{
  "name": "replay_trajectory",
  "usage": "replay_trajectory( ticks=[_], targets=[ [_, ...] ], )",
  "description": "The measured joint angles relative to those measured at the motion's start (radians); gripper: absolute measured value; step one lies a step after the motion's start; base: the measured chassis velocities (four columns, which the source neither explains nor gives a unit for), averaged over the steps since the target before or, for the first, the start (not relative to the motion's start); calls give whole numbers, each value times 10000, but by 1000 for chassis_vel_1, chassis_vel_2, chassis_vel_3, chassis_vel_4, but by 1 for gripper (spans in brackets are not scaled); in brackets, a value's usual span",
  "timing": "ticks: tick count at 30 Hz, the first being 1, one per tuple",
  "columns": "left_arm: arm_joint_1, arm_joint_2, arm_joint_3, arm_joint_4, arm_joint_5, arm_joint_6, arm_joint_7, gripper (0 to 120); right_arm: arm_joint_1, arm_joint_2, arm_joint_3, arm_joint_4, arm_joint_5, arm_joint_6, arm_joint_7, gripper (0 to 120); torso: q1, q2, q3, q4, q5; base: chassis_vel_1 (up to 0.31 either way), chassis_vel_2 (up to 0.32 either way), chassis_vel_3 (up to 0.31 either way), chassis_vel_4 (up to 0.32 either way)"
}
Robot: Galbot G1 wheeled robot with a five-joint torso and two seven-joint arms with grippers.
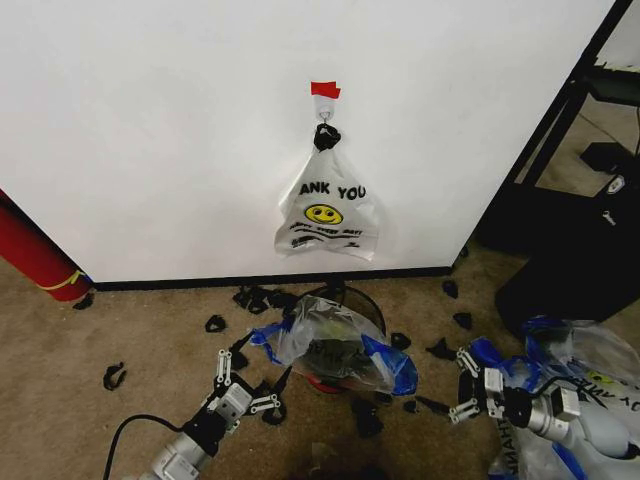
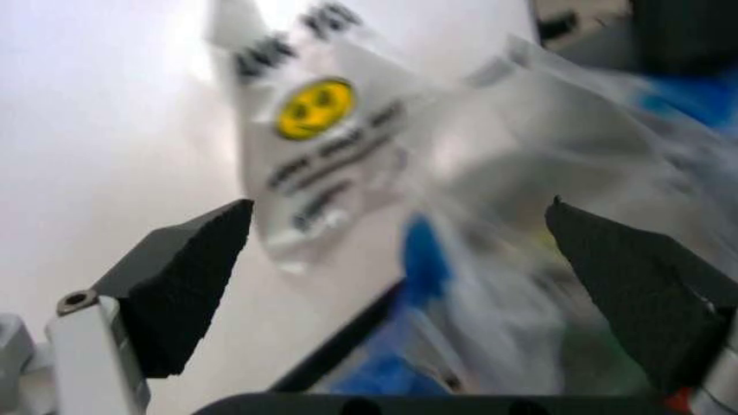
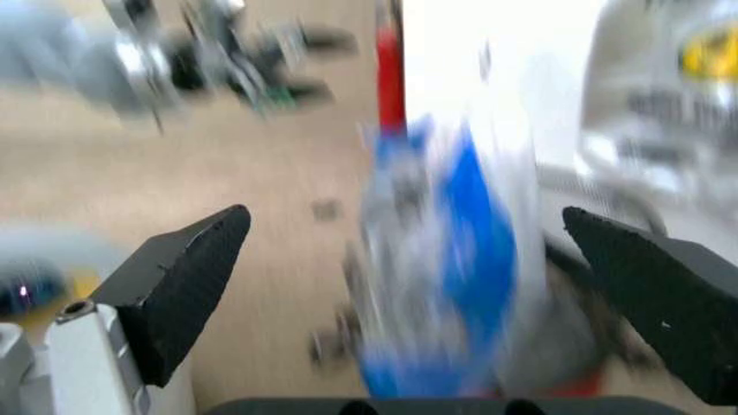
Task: Pick up the garbage bag from the wall and place it over the trash bin.
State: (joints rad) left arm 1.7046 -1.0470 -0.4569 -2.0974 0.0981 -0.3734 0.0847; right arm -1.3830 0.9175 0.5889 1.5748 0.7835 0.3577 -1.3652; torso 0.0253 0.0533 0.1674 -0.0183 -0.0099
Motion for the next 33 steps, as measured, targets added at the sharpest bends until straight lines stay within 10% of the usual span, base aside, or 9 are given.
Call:
replay_trajectory(
  ticks=[4,9,15,17,24,33],
  targets=[
    [-240,180,-104,-298,-960,366,-165,100,-146,145,-68,930,1236,289,1113,100,0,0,0,1,-5,0,0,0,0],
    [-1638,1482,260,-743,-3711,1565,-179,100,-80,1012,-674,3916,872,1917,6597,100,-1,0,-1,7,-7,0,0,0,0],
    [-5378,3208,2352,965,-5723,2008,1276,100,414,2291,-740,5520,-3334,1663,12158,100,-1,-1,0,3,-3,0,0,0,0],
    [-7845,3605,4420,2007,-6364,2154,1818,100,578,2730,-317,5584,-5626,1596,13654,100,-1,-1,1,1,-8,0,0,0,0],
    [-12199,3050,8139,4099,-7186,2866,3072,100,172,3438,396,5635,-7635,583,15739,100,0,-2,2,0,-5,0,0,0,0],
    [-14685,1692,10048,5971,-6866,4265,4291,100,-297,3752,1025,5918,-7367,456,16230,100,0,-2,1,5,-1,0,0,0,0]
  ],
)
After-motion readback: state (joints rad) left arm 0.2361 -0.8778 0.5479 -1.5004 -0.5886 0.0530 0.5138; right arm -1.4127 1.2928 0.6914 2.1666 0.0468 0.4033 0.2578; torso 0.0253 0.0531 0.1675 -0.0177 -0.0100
